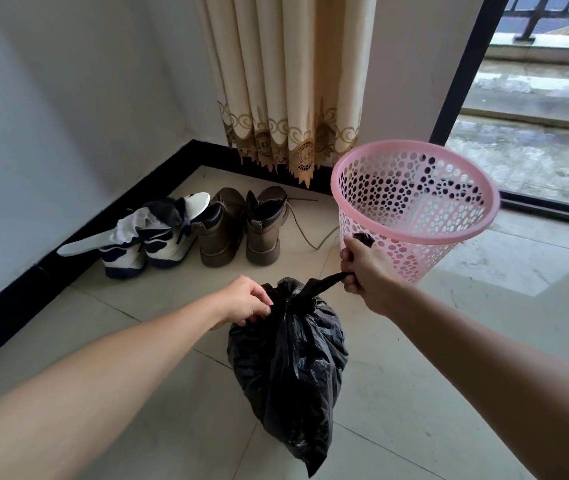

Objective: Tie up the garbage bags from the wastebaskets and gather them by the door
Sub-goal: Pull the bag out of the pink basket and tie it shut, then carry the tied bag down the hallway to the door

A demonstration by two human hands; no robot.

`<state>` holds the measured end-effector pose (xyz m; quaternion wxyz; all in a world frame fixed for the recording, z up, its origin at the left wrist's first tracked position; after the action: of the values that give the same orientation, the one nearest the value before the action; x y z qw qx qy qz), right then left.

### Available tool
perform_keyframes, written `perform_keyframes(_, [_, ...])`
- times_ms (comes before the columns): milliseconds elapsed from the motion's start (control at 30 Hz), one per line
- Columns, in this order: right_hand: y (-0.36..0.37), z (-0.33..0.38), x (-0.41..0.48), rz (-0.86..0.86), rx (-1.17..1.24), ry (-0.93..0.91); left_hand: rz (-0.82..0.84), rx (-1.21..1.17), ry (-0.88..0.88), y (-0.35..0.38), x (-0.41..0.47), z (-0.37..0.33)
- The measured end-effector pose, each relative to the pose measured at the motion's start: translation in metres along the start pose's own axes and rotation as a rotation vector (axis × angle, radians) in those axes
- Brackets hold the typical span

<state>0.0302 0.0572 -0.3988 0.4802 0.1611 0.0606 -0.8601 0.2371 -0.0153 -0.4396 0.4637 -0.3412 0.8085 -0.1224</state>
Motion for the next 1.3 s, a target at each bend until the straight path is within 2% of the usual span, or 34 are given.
perform_keyframes(133, [0.011,-0.007,0.018,0.208,-0.521,-0.028,-0.028,-0.146,-0.033,-0.022,0.01,0.012])
perform_keyframes(233, [0.017,-0.025,0.02,0.388,-0.845,0.051,-0.105,-0.157,-0.104,-0.038,0.019,0.03])
perform_keyframes(300, [0.014,-0.022,0.014,0.392,-0.878,0.1,-0.181,-0.153,-0.167,-0.046,0.02,0.045])
perform_keyframes(367, [0.008,-0.005,0.005,0.301,-0.861,0.088,-0.24,-0.183,-0.248,-0.05,0.011,0.059])
perform_keyframes(467, [0.006,0.043,-0.013,0.154,-1.018,-0.127,-0.249,-0.189,-0.353,-0.045,-0.026,0.066])
perform_keyframes(533, [0.008,0.069,-0.026,0.114,-0.948,-0.178,-0.215,-0.168,-0.381,-0.041,-0.058,0.057])
perform_keyframes(600, [0.01,0.092,-0.037,0.11,-0.761,-0.157,-0.205,-0.163,-0.401,-0.049,-0.093,0.04])
perform_keyframes(700, [0.008,0.132,-0.062,0.068,-0.567,-0.095,-0.196,-0.138,-0.425,-0.071,-0.144,0.01])
perform_keyframes(800, [0.001,0.189,-0.089,0.048,-0.565,-0.06,-0.164,-0.054,-0.399,-0.095,-0.191,-0.033])
perform_keyframes(967, [-0.014,0.304,-0.144,0.139,-0.94,-0.074,-0.128,0.146,-0.299,-0.145,-0.276,-0.133])
perform_keyframes(1067, [-0.043,0.378,-0.188,0.098,-1.11,-0.072,-0.107,0.274,-0.201,-0.173,-0.33,-0.2])
perform_keyframes(1133, [-0.06,0.417,-0.217,0.055,-1.146,-0.062,-0.084,0.357,-0.13,-0.187,-0.358,-0.24])
perform_keyframes(1300, [-0.114,0.497,-0.308,-0.155,-1.035,0.025,-0.036,0.655,0.127,-0.197,-0.432,-0.344])
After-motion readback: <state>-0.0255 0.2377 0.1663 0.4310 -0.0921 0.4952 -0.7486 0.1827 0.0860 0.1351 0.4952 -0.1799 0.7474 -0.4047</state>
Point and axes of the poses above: each hand's wrist, its own x-axis towards the middle knuckle, its own y-axis out of the palm, z = x × y, the point moved 10 cm from there along x, towards the middle knuckle, and after that the axes turned 8 degrees about -y, right-handed, at the moved point
